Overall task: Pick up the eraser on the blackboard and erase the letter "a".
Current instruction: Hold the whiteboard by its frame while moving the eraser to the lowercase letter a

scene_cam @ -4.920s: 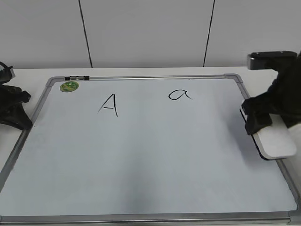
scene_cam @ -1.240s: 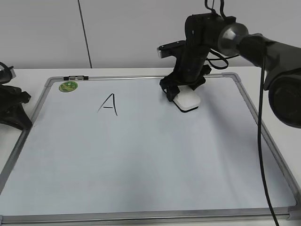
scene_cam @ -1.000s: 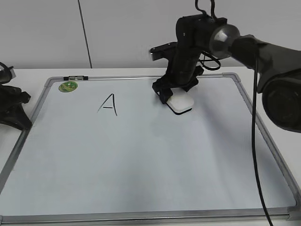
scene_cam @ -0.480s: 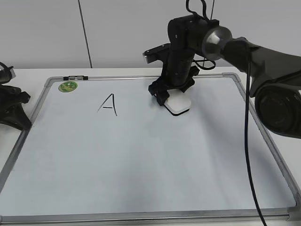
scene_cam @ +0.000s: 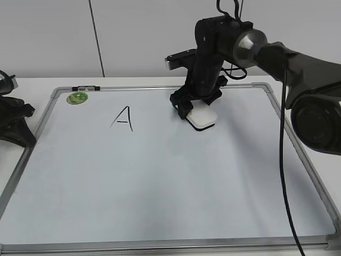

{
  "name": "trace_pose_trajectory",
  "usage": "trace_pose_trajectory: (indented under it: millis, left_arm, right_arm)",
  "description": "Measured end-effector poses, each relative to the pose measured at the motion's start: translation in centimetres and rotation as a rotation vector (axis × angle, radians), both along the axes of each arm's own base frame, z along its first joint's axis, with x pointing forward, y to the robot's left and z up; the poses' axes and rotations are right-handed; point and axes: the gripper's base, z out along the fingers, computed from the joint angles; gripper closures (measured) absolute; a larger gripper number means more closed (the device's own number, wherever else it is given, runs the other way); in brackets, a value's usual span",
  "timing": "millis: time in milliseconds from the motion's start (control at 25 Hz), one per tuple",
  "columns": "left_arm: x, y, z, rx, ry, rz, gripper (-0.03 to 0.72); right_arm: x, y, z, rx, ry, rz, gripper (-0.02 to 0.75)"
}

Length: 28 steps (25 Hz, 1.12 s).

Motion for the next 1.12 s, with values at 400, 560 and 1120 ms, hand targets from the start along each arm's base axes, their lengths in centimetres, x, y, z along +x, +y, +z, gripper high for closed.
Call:
trace_pose_trajectory:
  millis: [400, 560, 1120]
  left_arm:
    - [0.0, 0.0, 0.0, 0.000, 0.000, 0.000, 0.656]
    - [0.0, 0.0, 0.0, 0.000, 0.000, 0.000, 0.656]
    - [0.0, 0.0, 0.0, 0.004, -0.001, -0.001, 0.656]
  right_arm:
    - [1.1, -2.9, 0.0, 0.010, 0.002, -0.089, 0.210]
    - [1.4, -4.0, 0.0, 0.001, -0.002, -0.119, 0.210]
    - [1.5, -8.4, 7.0, 0.002, -0.105, -0.204, 0.211]
